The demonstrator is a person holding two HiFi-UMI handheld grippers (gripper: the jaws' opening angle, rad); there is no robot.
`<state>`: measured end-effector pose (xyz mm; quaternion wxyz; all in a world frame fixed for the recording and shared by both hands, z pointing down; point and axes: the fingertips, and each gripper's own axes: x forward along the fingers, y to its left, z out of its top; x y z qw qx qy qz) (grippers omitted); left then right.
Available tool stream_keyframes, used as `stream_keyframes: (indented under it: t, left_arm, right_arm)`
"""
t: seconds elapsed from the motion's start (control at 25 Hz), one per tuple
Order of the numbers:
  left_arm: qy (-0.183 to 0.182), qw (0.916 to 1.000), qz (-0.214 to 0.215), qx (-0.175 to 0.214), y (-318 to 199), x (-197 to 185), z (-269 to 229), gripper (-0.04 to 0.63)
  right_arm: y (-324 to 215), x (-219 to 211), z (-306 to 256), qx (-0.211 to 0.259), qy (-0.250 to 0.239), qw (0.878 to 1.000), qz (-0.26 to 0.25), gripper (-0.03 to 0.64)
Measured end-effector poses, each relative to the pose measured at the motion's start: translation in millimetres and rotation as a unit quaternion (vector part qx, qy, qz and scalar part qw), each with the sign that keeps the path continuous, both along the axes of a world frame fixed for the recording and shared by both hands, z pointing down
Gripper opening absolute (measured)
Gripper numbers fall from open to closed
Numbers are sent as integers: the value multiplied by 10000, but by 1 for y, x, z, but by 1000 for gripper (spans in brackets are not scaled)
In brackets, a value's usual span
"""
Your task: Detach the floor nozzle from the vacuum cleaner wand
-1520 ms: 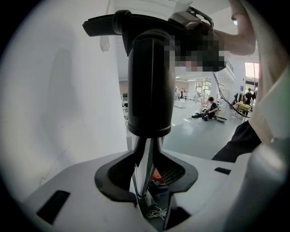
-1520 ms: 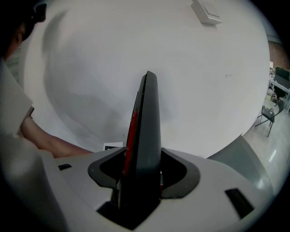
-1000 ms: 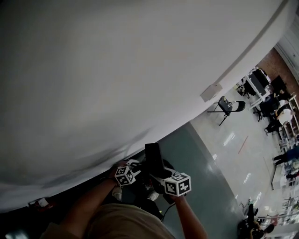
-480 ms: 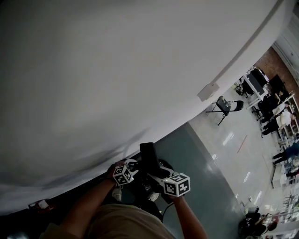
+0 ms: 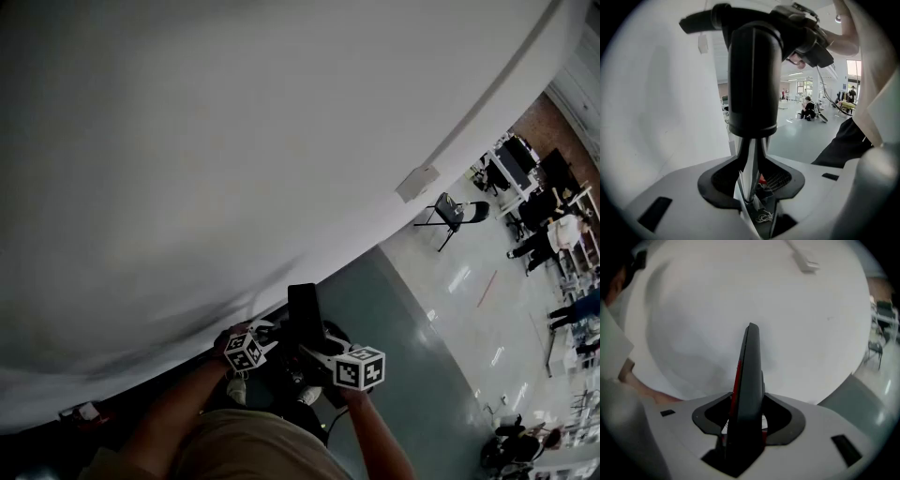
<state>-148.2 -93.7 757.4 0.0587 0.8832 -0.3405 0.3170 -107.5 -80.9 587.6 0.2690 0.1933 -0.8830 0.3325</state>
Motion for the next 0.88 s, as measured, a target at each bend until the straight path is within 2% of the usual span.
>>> stream_keyframes:
  t: [0.08, 0.12, 0.2, 0.28, 0.32, 0.36, 0.44, 0.48, 0.52, 0.56, 0.68, 0.72, 0.76, 0.84, 0.88]
  left_arm:
    - [-44, 10000, 79, -8, 2, 0, 1, 158]
    - [-61, 9999, 122, -7, 3, 1, 1, 158]
    - [-75, 9998, 166, 18, 5, 4, 1, 158]
    - [-64, 9999, 142, 46, 6, 6, 0, 158]
    - [-54, 9999, 117, 54, 6, 6, 0, 158]
    - [-59, 9999, 91, 59, 5, 4, 0, 158]
    - [-111, 9999, 56, 55, 4, 0, 3, 158]
    - [-151, 9999, 58, 45, 4, -1, 4, 158]
    - [-190, 9998, 78, 35, 5, -2, 4, 158]
    - [-215, 9997, 105, 30, 7, -2, 3, 158]
    - [-185, 9998, 106, 30, 9, -1, 2, 159]
    - [-174, 9998, 75, 35, 10, -1, 1, 160]
    - [-190, 9998, 30, 45, 10, -1, 2, 158]
    - [-320, 9994, -136, 50, 9, -9, 5, 158]
    - [-394, 9989, -268, 28, 7, -18, 8, 158]
  right_arm:
    - [-7, 6, 2, -510, -326, 9976, 324, 215]
    - [-6, 7, 2, -503, -328, 9976, 351, 215]
    - [7, 4, -4, 100, 9, 9999, 29, 215]
    - [24, -4, -10, 1038, 539, 9914, -591, 215]
    - [28, -7, -10, 1272, 670, 9866, -768, 215]
    - [25, -7, -8, 1222, 638, 9875, -765, 215]
    - [9, -2, -2, 461, 195, 9983, -287, 213]
    - [3, 2, 0, 36, -53, 10000, 20, 213]
    - [1, 4, 1, -200, -201, 9994, 220, 213]
    - [4, 4, -1, -170, -201, 9994, 246, 213]
    - [25, -5, -7, 788, 285, 9959, -331, 215]
    - [27, -7, -7, 937, 343, 9941, -432, 215]
    - [25, -6, -5, 840, 255, 9955, -356, 215]
    - [11, 5, -5, 34, -374, 9986, 364, 213]
    - [1, 13, -10, -433, -806, 9920, 871, 213]
